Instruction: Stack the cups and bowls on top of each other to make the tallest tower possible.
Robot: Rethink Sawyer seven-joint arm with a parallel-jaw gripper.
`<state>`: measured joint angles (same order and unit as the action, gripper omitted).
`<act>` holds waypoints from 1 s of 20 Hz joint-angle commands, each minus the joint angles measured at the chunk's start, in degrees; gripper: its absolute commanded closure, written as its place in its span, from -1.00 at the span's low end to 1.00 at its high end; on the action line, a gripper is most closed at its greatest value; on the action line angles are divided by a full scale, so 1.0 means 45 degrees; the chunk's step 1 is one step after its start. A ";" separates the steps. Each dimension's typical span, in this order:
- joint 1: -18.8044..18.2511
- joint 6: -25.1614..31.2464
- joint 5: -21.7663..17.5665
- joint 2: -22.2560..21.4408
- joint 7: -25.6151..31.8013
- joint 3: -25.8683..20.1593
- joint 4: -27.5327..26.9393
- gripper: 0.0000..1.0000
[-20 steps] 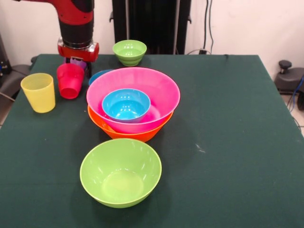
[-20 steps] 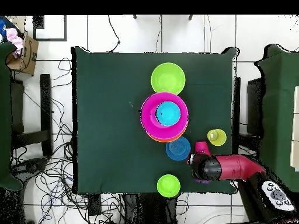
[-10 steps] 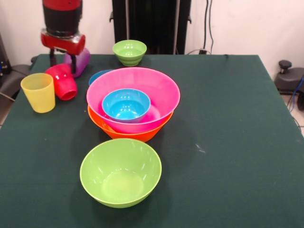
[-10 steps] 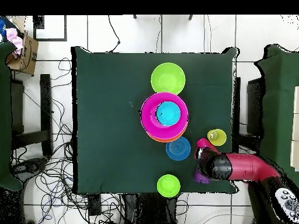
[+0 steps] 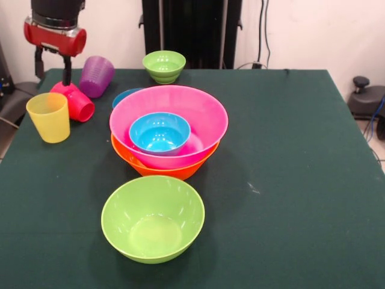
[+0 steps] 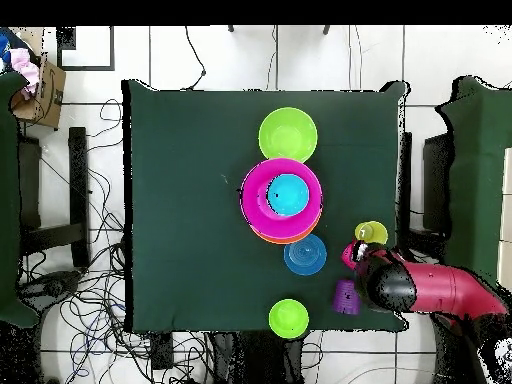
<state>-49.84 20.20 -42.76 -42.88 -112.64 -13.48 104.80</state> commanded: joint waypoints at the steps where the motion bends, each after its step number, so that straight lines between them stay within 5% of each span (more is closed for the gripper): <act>1: 0.0674 -0.1419 -0.0350 0.0877 -0.0604 -0.0572 -0.0055 -1.00; 20: 0.0761 -0.1666 -0.0249 0.1637 -0.0192 -0.0599 -0.0972 -1.00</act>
<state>-48.53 14.38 -42.77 -39.17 -112.64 -13.51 104.24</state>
